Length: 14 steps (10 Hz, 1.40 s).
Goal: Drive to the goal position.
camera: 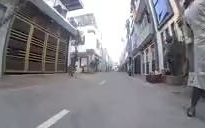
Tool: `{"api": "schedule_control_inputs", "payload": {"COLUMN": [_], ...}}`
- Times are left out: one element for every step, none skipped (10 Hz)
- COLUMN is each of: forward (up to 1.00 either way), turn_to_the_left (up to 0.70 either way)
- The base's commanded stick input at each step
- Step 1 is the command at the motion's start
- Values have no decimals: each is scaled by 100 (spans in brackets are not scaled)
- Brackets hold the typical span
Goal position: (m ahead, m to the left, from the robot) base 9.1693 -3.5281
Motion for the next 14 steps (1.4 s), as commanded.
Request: {"api": "schedule_control_inputs", "payload": {"forward": [70, 70, 70, 70, 70, 70, 70, 70, 70, 70, 70, 70, 70, 70], "turn_to_the_left": [0, 0, -16, -35, -35, -35, -35, -35, -35, -35, -31, -20, -4, 0]}}
